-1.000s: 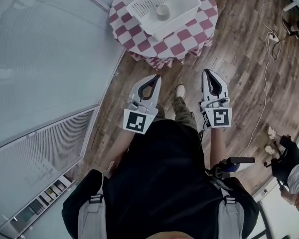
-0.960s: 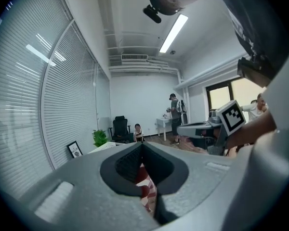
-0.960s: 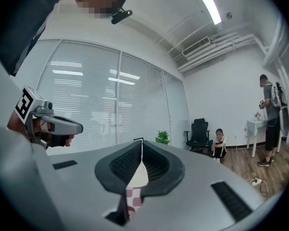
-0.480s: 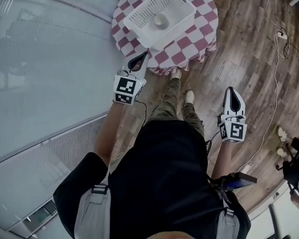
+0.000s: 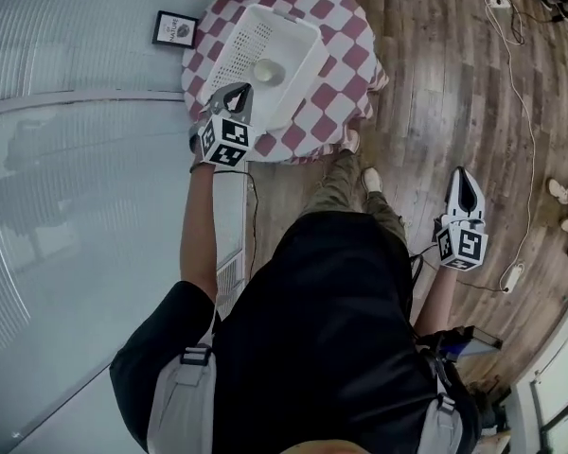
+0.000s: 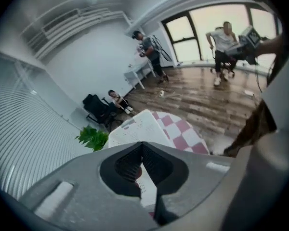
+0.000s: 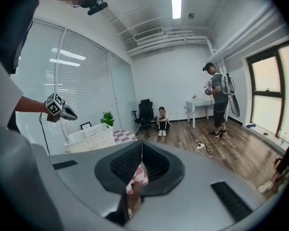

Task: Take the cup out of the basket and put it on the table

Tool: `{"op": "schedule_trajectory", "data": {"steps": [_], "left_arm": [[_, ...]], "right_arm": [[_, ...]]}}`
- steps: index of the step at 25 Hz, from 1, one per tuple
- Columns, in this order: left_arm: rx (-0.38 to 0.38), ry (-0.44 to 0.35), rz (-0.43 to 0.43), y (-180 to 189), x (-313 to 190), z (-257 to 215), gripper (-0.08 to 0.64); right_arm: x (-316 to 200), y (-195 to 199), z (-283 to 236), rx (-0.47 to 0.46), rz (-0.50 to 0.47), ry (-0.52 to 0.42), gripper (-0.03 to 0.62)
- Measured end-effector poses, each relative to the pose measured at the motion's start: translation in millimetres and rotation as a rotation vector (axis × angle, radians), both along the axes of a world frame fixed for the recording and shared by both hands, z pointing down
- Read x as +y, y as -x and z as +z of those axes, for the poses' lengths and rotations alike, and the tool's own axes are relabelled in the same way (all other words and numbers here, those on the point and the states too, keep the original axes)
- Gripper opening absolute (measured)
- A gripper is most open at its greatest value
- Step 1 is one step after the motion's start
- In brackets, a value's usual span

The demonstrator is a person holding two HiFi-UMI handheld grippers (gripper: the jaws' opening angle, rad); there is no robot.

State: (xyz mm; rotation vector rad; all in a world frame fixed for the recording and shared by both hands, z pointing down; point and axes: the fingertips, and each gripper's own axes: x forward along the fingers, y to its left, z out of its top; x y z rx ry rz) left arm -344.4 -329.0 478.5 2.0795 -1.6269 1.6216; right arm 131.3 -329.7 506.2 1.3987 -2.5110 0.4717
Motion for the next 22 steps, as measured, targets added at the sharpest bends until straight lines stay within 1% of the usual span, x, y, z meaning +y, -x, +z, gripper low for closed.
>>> {"op": "schedule_trajectory", "data": {"steps": [2, 3, 4, 5, 6, 8, 13, 17, 19, 22], "left_arm": [[-0.075, 0.160, 0.083, 20, -10, 43, 0.002], [-0.097, 0.243, 0.113, 31, -13, 67, 0.005], [-0.102, 0.317, 0.133, 40, -14, 90, 0.022], [-0.090, 0.377, 0.143, 48, -14, 111, 0.045], [-0.070, 0.421, 0.146, 55, -14, 128, 0.062], [-0.037, 0.464, 0.144, 64, -17, 154, 0.087], [0.020, 0.496, 0.132, 62, -32, 192, 0.098], [0.034, 0.579, 0.144, 73, -26, 222, 0.098], [0.037, 0.608, 0.141, 77, -27, 233, 0.098], [0.043, 0.683, 0.124, 80, -25, 247, 0.098]], "right_arm": [[-9, 15, -2, 0.009, 0.001, 0.007, 0.012], [-14, 24, -4, 0.011, -0.001, 0.009, 0.012], [-18, 36, -7, 0.012, -0.006, 0.011, 0.012], [-19, 47, -9, 0.014, -0.012, 0.012, 0.012], [-20, 60, -11, 0.014, -0.018, 0.012, 0.012], [-20, 81, -12, 0.012, -0.029, 0.019, 0.012], [-21, 113, -5, 0.029, -0.031, 0.056, 0.012], [-13, 131, -3, 0.039, -0.011, 0.074, 0.012], [-11, 136, -2, 0.049, 0.006, 0.083, 0.012], [-8, 140, 0, 0.060, 0.025, 0.100, 0.012]]}}
